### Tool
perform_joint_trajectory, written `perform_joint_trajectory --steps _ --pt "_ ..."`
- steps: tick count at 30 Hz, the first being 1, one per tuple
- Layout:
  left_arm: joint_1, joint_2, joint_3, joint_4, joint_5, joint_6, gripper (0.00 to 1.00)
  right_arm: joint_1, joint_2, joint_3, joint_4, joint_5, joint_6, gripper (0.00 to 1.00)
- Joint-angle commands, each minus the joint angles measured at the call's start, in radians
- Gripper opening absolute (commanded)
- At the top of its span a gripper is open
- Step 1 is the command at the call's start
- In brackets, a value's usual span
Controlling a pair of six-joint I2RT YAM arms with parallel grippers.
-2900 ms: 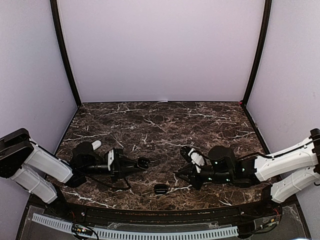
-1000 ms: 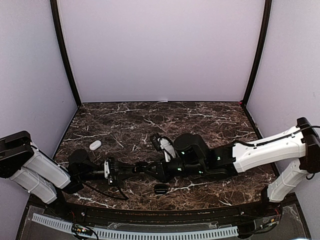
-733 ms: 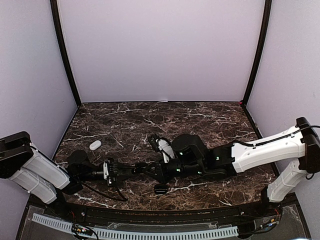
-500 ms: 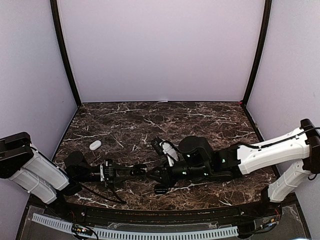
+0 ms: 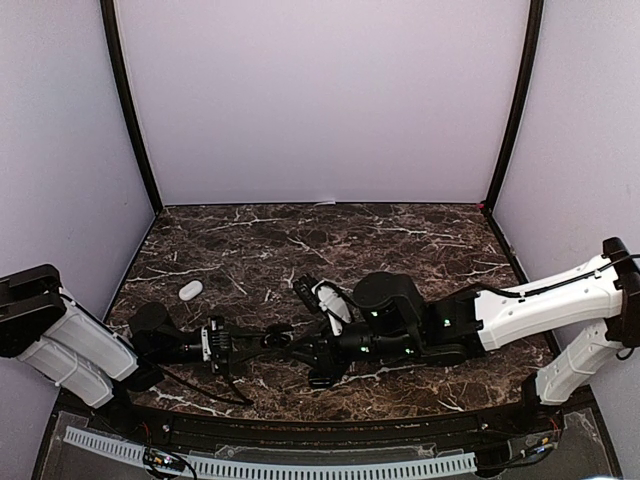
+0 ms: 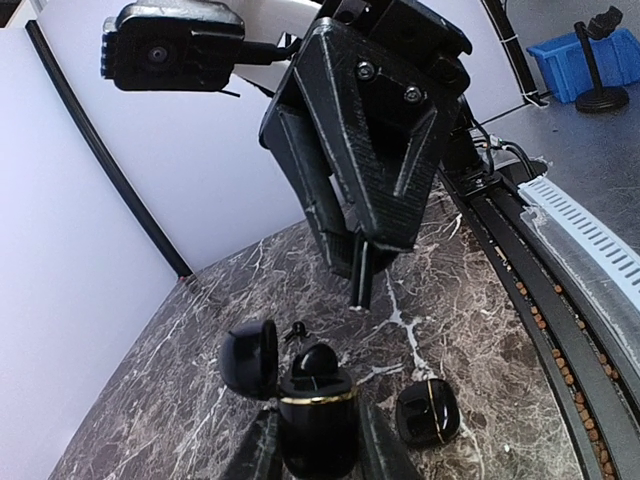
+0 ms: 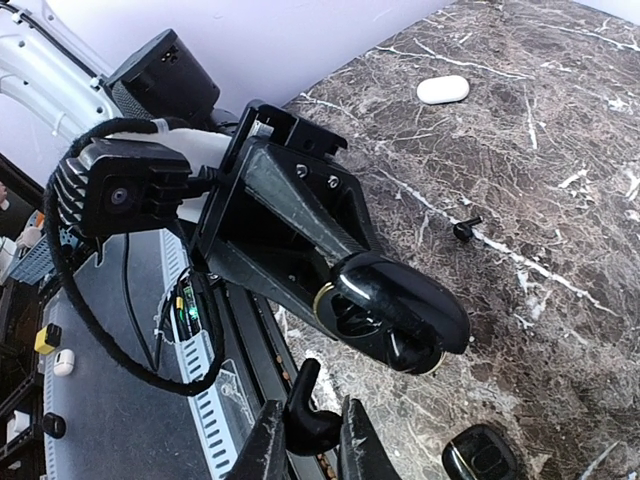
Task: Insert the wireless bluetooth earbuds into the charging case
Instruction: Insert the left earbud into the left side groove of the charging case.
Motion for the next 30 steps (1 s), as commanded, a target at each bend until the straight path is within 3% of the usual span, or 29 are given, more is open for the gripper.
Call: perform_joint_trajectory --steps 1,30 --pt "-0.007 -0.028 0.001 -0.033 -0.057 0.017 0.05 0.008 0.007 0.042 -0.009 0.04 -0.01 0.0" --pt "-0.021 -0.035 0.015 -0.088 -0.089 0.038 0.05 0.007 0.097 0.147 -0.108 0.098 -0.012 0.0"
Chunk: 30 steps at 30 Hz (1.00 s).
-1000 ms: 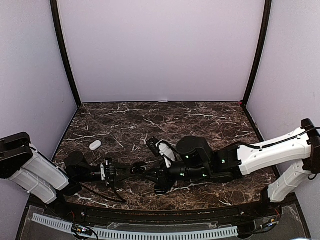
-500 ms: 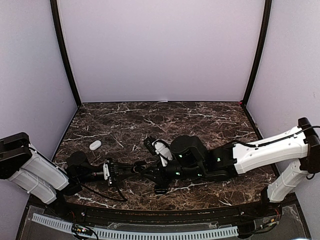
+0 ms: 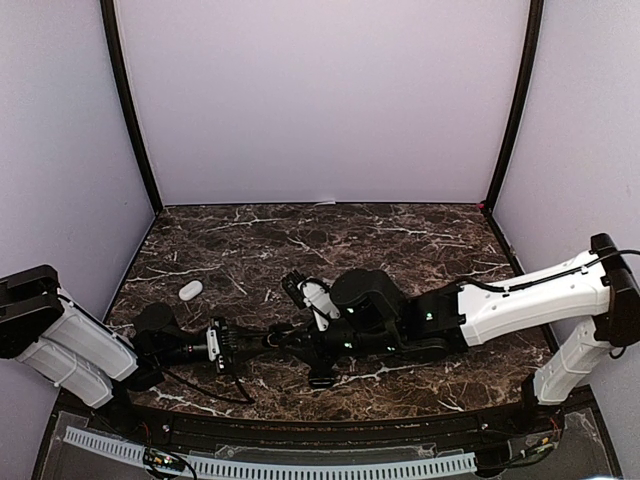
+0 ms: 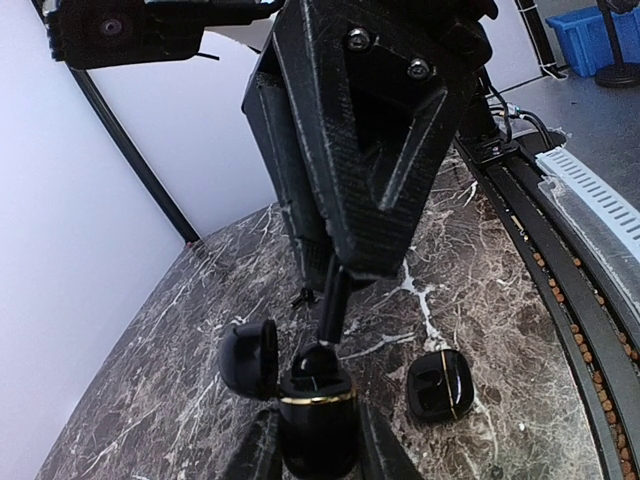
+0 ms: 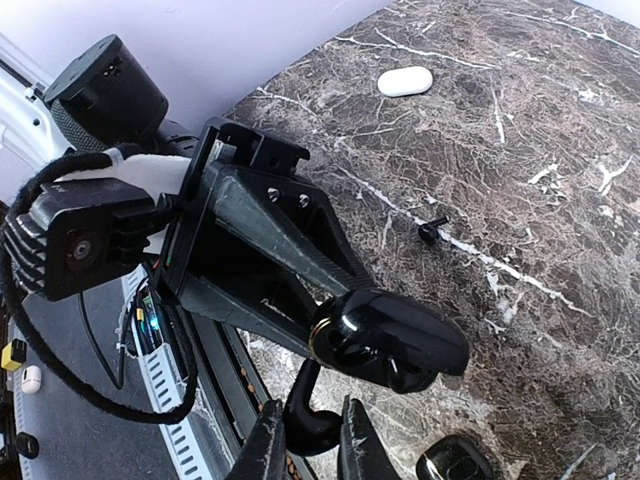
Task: Insert the wireless bluetooth earbuds into the charging case
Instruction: Insert the left earbud into the left side groove of the charging case.
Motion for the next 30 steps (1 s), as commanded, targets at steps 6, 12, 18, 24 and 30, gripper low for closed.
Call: perform_joint_trajectory --steps 6,12,18,24,30 --pt "-0.007 -0.024 0.006 0.004 0.002 0.016 0.05 0.007 0.038 0.045 -0.018 0.04 -0.008 0.0" --pt "-0.011 -0.02 0.008 0.005 -0.003 0.016 0.05 0.007 0.059 0.06 -0.021 0.044 -0.004 0.0" --pt "-0.014 -0.018 0.008 0.004 -0.003 0.019 0.05 0.007 0.073 0.07 -0.02 0.055 0.002 0.0" --pt "-0.016 -0.02 0.006 0.005 0.005 0.023 0.05 0.006 0.08 0.077 -0.017 0.063 0.002 0.0" --pt "-0.018 -0.031 0.001 0.01 0.016 0.027 0.05 0.005 0.087 0.077 -0.023 0.061 0.006 0.0"
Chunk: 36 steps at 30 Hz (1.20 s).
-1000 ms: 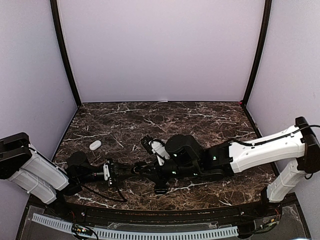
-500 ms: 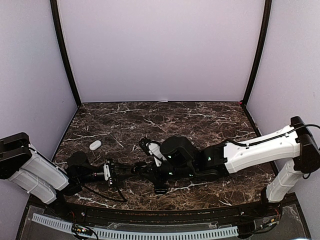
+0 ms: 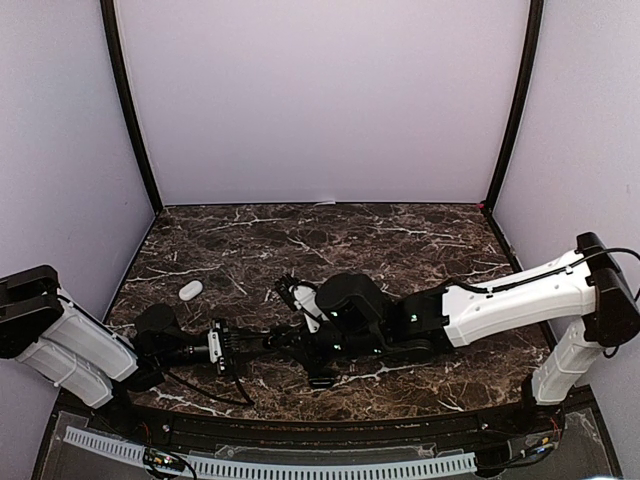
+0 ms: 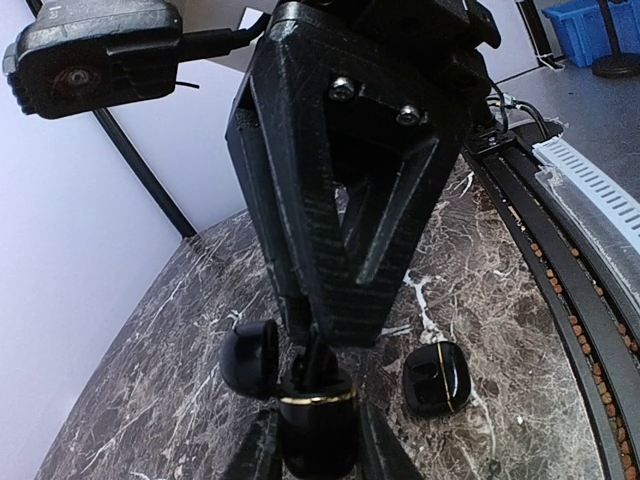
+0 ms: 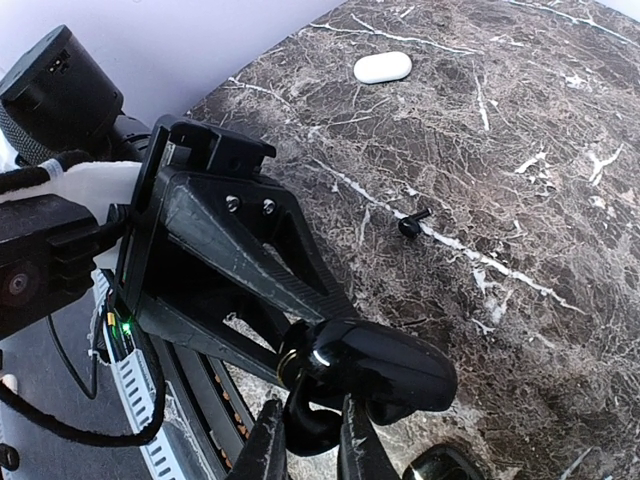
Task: Insert the wireless bluetooth earbuds into the charging case
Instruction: Insert the left earbud into the left side groove of the charging case.
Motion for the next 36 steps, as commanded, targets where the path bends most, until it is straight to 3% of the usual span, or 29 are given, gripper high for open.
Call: perform_joint_trajectory --steps 1,14,23,30,36 --pt "-0.007 -0.03 0.0 0.032 0.027 0.009 0.05 0.005 0.016 0.028 0.005 0.015 0.005 0.0" --pt "-0.008 -0.025 -0.005 0.062 0.03 -0.016 0.05 0.006 0.052 0.08 -0.019 0.005 0.014 0.04" --pt "-0.008 -0.022 0.014 0.048 0.059 -0.059 0.05 0.005 0.028 0.08 -0.047 0.019 -0.015 0.18" --pt "-0.008 -0.017 0.013 0.069 0.02 -0.104 0.04 0.005 -0.035 0.043 -0.025 -0.014 -0.035 0.38" --pt "-0.008 -0.013 0.023 0.055 0.031 -0.114 0.04 0.006 -0.094 0.008 -0.022 0.007 -0.02 0.45"
